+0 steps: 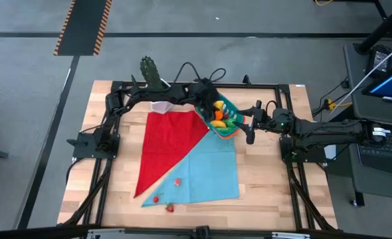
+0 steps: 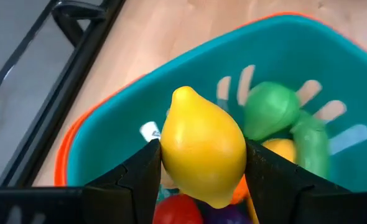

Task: Build produce basket
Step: Put the yellow lemon into the blue basket, then put the pink peach into the blue basket

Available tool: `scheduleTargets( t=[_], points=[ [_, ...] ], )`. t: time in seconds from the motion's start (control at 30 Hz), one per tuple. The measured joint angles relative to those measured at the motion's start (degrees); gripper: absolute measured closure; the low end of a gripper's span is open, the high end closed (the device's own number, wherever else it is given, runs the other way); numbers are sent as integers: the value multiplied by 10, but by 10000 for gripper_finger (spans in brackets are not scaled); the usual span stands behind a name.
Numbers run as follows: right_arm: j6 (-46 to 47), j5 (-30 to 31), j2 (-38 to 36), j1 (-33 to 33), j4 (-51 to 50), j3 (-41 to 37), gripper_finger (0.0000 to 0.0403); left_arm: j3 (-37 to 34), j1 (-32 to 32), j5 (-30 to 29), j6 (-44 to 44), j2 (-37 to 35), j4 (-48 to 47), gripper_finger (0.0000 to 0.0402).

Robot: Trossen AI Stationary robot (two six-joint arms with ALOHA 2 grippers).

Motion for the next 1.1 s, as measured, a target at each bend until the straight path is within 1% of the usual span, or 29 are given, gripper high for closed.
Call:
scheduleTargets(
  t=[0.23, 0.3, 0.37, 0.53, 0.63, 0.73, 0.87, 1.03, 1.1],
  points=[
    [-3, 0, 0, 0, -1, 0, 157, 9, 11, -6, 7, 18, -22, 209],
    [-4, 0, 0, 0, -1, 0, 157, 9, 12, -21, 9, 18, -19, 208],
    [-10, 0, 0, 0, 0, 0, 157, 9, 12, -32, 11, 18, -19, 193],
    [-13, 0, 0, 0, -1, 0, 157, 9, 11, -33, 11, 18, -19, 148],
    [-13, 0, 0, 0, -1, 0, 157, 9, 7, -34, 11, 18, -18, 137],
    [-13, 0, 0, 0, -1, 0, 157, 9, 5, -33, 11, 12, -19, 135],
    [-14, 0, 0, 0, -1, 0, 157, 9, -1, -33, 11, -11, -20, 138],
    [-10, 0, 0, 0, -12, 0, 157, 7, -22, -32, 28, -68, -30, 135],
    [2, 0, 0, 0, -22, -1, 157, -11, -32, -32, 40, -93, -31, 134]
  ],
)
